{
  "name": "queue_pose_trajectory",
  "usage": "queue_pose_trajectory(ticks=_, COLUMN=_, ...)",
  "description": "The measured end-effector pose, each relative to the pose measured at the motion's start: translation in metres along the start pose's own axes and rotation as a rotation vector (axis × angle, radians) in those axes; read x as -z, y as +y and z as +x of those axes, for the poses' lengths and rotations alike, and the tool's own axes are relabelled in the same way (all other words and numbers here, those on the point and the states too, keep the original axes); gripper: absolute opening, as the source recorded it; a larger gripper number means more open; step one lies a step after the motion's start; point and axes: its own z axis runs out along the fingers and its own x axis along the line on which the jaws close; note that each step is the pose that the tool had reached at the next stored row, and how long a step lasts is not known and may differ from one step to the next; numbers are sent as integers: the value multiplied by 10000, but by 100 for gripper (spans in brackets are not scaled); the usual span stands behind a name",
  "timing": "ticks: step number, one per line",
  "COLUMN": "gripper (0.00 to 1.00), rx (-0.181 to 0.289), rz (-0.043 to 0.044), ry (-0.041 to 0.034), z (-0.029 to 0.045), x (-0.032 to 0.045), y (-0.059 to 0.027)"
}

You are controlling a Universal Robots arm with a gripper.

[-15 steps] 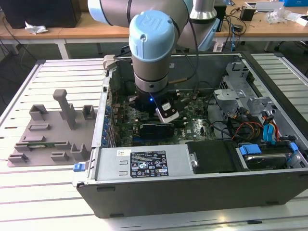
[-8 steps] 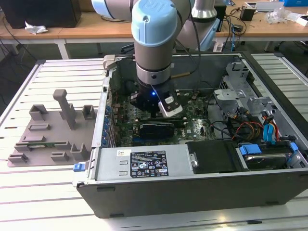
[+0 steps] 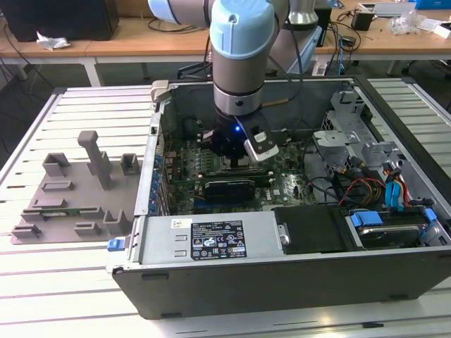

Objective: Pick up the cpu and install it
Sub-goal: 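Install the second cpu locking lever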

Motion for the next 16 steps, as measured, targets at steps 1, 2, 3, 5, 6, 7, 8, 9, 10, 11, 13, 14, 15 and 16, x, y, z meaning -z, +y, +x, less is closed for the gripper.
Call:
queue_pose_trajectory(ticks=1, gripper=11, rx=1, rz=9, ry=0, z=-15, x=3, y=48)
queue_pose_trajectory(ticks=2, gripper=11, rx=2, rz=13, ry=0, z=-21, x=7, y=73)
queue_pose_trajectory(ticks=3, gripper=11, rx=2, rz=17, ry=0, z=-28, x=14, y=101)
queue_pose_trajectory(ticks=5, gripper=11, rx=3, rz=39, ry=-1, z=-34, x=62, y=146)
queue_pose_trajectory(ticks=6, gripper=11, rx=3, rz=47, ry=-2, z=-35, x=92, y=167)
queue_pose_trajectory(ticks=7, gripper=11, rx=3, rz=60, ry=-2, z=-36, x=121, y=181)
queue_pose_trajectory(ticks=8, gripper=11, rx=3, rz=79, ry=-4, z=-37, x=160, y=197)
queue_pose_trajectory(ticks=9, gripper=11, rx=4, rz=96, ry=-4, z=-38, x=185, y=207)
queue_pose_trajectory(ticks=10, gripper=11, rx=5, rz=103, ry=-5, z=-39, x=196, y=211)
queue_pose_trajectory(ticks=11, gripper=11, rx=4, rz=103, ry=-5, z=-38, x=196, y=211)
queue_pose_trajectory(ticks=13, gripper=11, rx=3, rz=105, ry=-5, z=-38, x=197, y=211)
queue_pose_trajectory(ticks=14, gripper=11, rx=3, rz=106, ry=-5, z=-38, x=197, y=211)
queue_pose_trajectory(ticks=15, gripper=11, rx=3, rz=106, ry=-5, z=-38, x=197, y=211)
queue_pose_trajectory(ticks=16, gripper=11, rx=4, rz=107, ry=-5, z=-38, x=197, y=211)
